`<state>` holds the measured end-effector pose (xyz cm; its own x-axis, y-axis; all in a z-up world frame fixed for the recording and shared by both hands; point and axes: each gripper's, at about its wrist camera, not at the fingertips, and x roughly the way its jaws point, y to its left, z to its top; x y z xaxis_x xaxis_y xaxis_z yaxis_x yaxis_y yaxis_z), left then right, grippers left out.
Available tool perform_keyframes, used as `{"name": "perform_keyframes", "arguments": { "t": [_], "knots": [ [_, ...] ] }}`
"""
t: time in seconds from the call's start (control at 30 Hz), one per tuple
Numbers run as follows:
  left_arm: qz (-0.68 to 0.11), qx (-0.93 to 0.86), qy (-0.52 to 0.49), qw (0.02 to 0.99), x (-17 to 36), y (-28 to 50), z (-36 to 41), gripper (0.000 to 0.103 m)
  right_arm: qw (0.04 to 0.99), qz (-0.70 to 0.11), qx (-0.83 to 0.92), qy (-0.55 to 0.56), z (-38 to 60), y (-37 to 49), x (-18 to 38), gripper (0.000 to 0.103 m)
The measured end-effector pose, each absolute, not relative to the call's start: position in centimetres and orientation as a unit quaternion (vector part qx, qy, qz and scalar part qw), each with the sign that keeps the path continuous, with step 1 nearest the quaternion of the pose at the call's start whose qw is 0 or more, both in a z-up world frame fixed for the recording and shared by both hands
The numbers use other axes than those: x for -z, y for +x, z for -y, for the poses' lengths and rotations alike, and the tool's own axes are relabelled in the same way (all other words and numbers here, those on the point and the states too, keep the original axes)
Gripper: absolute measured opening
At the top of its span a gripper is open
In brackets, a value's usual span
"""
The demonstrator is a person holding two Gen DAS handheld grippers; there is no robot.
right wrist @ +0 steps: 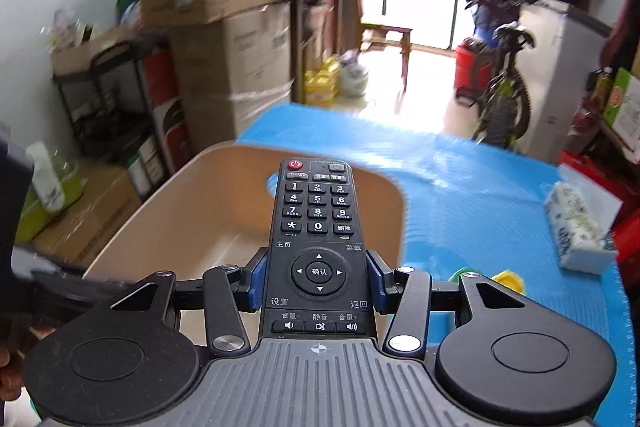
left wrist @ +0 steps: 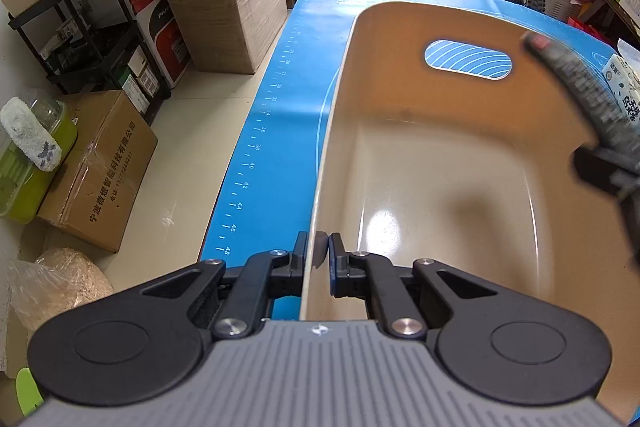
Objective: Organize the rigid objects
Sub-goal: 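Carry the black remote into the basket and open the right tool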
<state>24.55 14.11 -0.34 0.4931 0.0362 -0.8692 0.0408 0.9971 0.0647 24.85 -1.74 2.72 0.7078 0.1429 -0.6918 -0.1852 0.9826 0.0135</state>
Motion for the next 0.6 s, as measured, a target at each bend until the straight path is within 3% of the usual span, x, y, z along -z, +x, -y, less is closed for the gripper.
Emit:
{"name": "perform_keyframes", "arguments": {
  "t": [0.6],
  "knots": [
    [-0.503,0.002,0.042,0.863,0.3,24.5,-14.0,0.011,0.822,-0.554,-0.114,-0.069,-2.2,28.5,4.0,0.054]
  ]
}}
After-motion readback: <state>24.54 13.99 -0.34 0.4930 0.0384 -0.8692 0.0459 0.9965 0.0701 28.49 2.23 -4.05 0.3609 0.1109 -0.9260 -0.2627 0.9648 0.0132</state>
